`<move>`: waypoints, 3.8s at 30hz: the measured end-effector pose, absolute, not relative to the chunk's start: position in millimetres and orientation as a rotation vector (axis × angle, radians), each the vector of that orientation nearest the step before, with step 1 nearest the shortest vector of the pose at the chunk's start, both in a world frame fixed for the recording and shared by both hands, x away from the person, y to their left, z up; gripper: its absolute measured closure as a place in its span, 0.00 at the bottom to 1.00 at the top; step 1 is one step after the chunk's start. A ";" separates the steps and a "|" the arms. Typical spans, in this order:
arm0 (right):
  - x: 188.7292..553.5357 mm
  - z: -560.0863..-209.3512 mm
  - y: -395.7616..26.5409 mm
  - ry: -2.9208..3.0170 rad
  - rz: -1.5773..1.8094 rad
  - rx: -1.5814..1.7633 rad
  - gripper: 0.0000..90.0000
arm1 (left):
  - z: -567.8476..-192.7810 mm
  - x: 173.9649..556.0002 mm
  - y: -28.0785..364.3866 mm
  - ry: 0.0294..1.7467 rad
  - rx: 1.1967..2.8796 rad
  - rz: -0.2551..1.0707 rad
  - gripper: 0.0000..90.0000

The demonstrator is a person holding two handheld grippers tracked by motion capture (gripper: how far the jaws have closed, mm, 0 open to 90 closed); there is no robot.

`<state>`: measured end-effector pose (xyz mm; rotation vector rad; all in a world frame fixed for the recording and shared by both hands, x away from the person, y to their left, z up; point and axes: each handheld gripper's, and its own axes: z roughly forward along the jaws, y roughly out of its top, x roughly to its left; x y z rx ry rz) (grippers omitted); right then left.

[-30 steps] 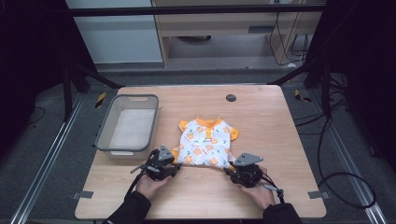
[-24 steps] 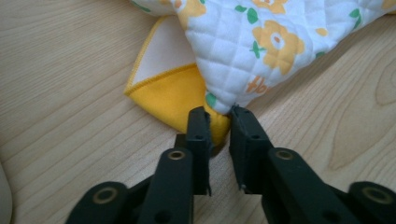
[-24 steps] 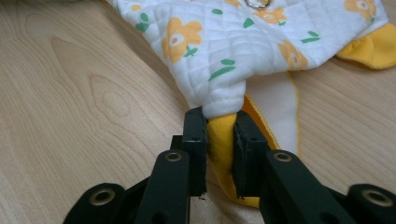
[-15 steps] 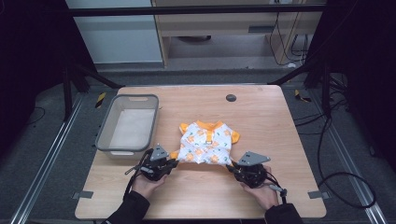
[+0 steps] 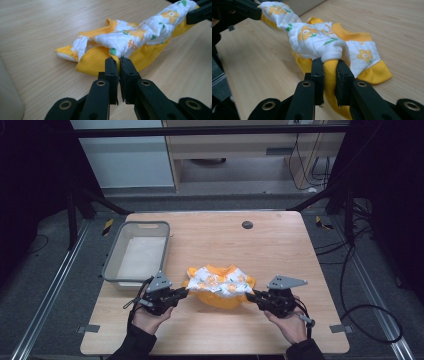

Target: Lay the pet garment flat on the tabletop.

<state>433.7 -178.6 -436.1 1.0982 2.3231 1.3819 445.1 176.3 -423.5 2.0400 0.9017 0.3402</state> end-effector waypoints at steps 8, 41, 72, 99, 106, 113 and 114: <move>485.8 -466.0 -169.9 2.237 1.233 1.251 0.78 | -455.0 493.7 160.3 1.085 2.029 0.379 0.92; 458.6 -483.6 -200.9 2.255 1.156 1.146 0.52 | -482.9 481.4 184.3 1.045 2.127 0.511 0.44; 419.1 -443.0 -191.7 2.333 1.342 1.007 0.96 | -434.2 428.9 197.2 0.907 2.034 0.239 0.97; 395.3 -465.6 -193.1 2.340 1.217 0.990 0.65 | -452.0 396.3 214.2 0.967 1.980 0.367 0.41; 409.8 -455.9 -196.7 2.256 1.242 1.008 0.59 | -434.8 417.3 219.2 0.973 1.924 0.448 0.42; 445.9 -450.1 -196.6 2.166 1.257 1.085 0.54 | -423.3 465.9 200.9 0.983 1.908 0.549 0.43; 450.8 -451.0 -195.6 2.166 1.251 1.100 0.54 | -423.8 472.8 197.6 0.984 1.913 0.567 0.43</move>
